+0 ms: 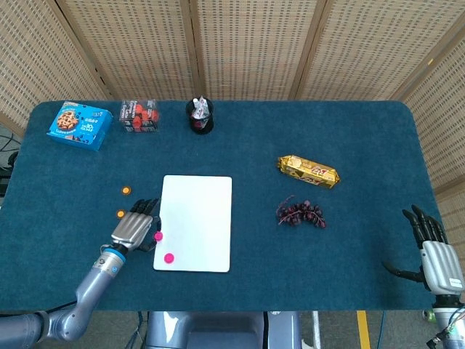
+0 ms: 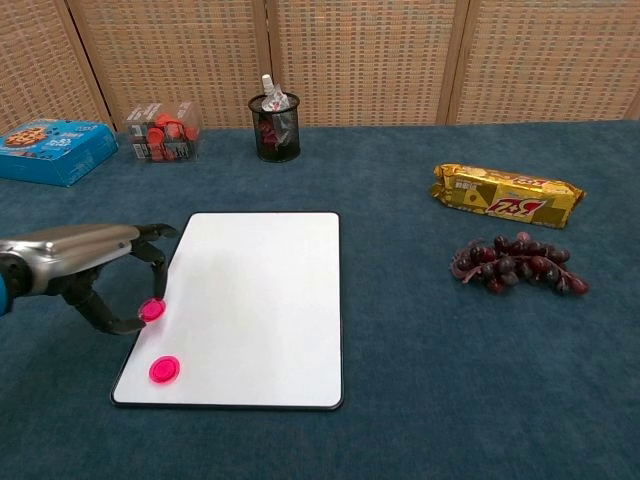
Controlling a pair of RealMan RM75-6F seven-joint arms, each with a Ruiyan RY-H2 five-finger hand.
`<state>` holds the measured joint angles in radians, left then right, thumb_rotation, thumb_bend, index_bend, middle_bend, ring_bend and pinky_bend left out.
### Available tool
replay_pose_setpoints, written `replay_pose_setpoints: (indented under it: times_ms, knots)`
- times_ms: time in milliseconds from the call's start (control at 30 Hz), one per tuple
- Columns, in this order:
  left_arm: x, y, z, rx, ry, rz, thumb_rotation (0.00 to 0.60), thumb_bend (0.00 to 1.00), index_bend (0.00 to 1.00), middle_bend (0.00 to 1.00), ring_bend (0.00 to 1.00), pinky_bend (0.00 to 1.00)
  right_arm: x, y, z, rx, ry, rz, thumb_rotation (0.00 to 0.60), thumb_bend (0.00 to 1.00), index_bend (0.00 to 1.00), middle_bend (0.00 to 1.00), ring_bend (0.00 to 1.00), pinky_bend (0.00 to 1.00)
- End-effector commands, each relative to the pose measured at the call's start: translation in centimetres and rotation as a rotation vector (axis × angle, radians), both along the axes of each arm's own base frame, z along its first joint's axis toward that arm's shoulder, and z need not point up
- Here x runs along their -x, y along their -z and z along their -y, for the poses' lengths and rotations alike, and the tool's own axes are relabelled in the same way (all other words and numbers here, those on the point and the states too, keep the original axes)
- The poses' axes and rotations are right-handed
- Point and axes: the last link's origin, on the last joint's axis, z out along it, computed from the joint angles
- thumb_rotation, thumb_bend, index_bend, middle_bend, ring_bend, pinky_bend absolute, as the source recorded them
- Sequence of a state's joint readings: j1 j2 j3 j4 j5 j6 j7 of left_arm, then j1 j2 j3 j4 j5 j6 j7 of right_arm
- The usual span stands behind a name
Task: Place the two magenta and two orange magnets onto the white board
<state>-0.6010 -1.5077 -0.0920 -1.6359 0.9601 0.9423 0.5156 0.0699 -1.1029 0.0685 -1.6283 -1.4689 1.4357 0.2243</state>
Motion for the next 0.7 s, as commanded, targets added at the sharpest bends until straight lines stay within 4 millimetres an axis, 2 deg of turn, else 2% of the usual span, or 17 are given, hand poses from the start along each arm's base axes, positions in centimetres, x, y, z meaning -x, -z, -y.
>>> replay_pose_setpoints:
  times_ms: [33,233,500,567,667,700]
  knots:
    - [-0.68,0.68,-0.13,0.007,0.005,0.001,0.600,0.33,0.54,0.00,0.00,0.00,0.00,-0.01,0.01,-0.001,0.000,0.001,0.600,0.00,0.00,0.00,0.00,0.00]
    - [-1.37,1.18,-0.05,0.007,0.014,-0.007,0.600,0.33,0.54,0.00,0.00,0.00,0.01,-0.01,0.01,-0.002,0.000,0.003,0.600,0.00,0.00,0.00,0.00,0.00]
    - [-1.31,1.51,0.41,0.030,-0.001,-0.027,0.600,0.32,0.54,0.00,0.00,0.00,0.01,-0.02,0.02,-0.003,-0.001,0.004,0.600,0.00,0.00,0.00,0.00,0.00]
    - [-1.35,1.48,0.42,0.037,-0.005,-0.026,0.600,0.30,0.47,0.00,0.00,0.00,0.01,-0.02,0.01,-0.003,0.000,0.003,0.600,0.00,0.00,0.00,0.00,0.00]
    - [-1.41,1.36,0.37,0.036,-0.007,-0.017,0.600,0.29,0.21,0.00,0.00,0.00,0.02,-0.03,0.01,-0.002,0.000,0.003,0.600,0.00,0.00,0.00,0.00,0.00]
    - [-1.39,1.24,0.32,0.032,-0.007,-0.013,0.600,0.29,0.16,0.00,0.00,0.00,0.02,-0.02,0.01,-0.003,0.000,0.002,0.600,0.00,0.00,0.00,0.00,0.00]
